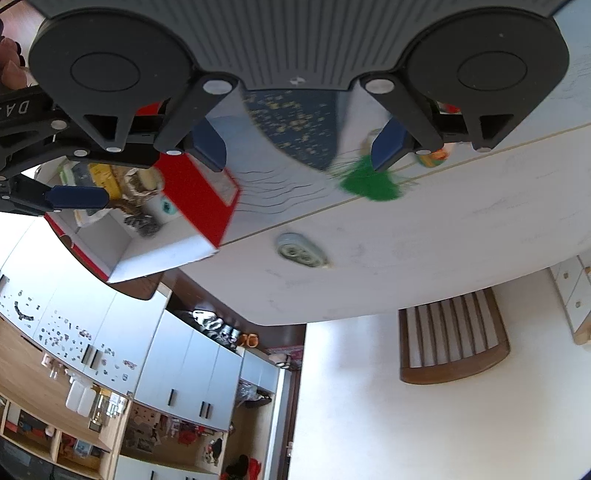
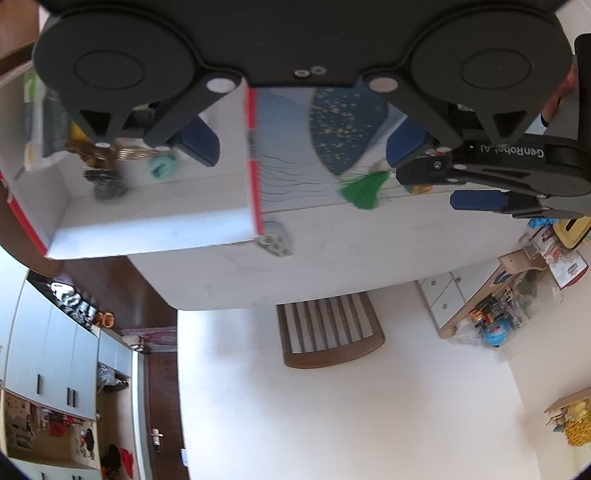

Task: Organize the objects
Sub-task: 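Withdraw both tools toward the stuffed doll and tasseled pouch on the mat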

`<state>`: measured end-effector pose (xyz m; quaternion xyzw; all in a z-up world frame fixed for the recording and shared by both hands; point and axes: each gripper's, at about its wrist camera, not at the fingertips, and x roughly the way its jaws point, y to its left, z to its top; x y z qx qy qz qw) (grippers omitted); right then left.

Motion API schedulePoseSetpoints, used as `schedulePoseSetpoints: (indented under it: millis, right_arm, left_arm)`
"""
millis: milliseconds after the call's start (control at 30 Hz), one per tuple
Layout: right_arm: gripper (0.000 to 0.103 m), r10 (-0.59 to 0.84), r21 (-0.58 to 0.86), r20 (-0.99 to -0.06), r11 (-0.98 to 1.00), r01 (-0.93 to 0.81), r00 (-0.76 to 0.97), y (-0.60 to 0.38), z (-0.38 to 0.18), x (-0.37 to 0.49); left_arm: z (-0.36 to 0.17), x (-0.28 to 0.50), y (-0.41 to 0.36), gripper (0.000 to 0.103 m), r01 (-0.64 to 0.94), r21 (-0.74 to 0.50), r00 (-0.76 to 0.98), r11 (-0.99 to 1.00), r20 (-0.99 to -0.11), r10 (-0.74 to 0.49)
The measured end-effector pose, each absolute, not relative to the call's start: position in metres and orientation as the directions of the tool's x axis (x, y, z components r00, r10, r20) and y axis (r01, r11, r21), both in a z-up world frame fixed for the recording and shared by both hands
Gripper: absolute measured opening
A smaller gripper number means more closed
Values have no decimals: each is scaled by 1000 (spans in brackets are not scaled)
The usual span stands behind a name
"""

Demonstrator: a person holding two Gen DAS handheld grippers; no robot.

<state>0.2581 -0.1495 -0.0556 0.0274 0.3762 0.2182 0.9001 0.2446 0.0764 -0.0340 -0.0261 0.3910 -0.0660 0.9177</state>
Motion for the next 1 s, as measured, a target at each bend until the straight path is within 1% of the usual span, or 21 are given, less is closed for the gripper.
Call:
schedulePoseSetpoints:
  millis: [67, 167, 233, 400, 600, 833, 1000]
  right_arm:
    - [102, 418, 206, -661, 900, -385, 623, -137, -55, 257]
    - [102, 424, 189, -657, 893, -408, 624, -118, -55, 256]
    - [102, 427, 184, -661, 889, -419, 617, -106, -56, 257]
    - [102, 442, 176, -673, 874, -452, 593, -76, -61, 261]
    - [102, 447, 172, -696, 864, -473, 562, -48, -74, 267]
    - [101, 464, 177, -709, 845, -504, 530, -22, -86, 276]
    - [101, 472, 167, -724, 827, -537, 502, -5, -95, 280]
  left_arm:
    - [-35, 241, 89, 86, 91, -99, 685, 991, -716, -135]
    - [-40, 237, 109, 92, 70, -90, 677, 994, -727, -113]
    - [-43, 232, 122, 98, 55, -75, 679, 996, -728, -92]
    - [-49, 225, 155, 101, 22, -61, 689, 998, -722, -59]
    - [-66, 221, 196, 101, -47, -89, 689, 995, -724, -32]
    - [-92, 220, 234, 101, -119, -133, 665, 984, -746, -20]
    - [-106, 226, 253, 101, -170, -111, 650, 979, -759, 26]
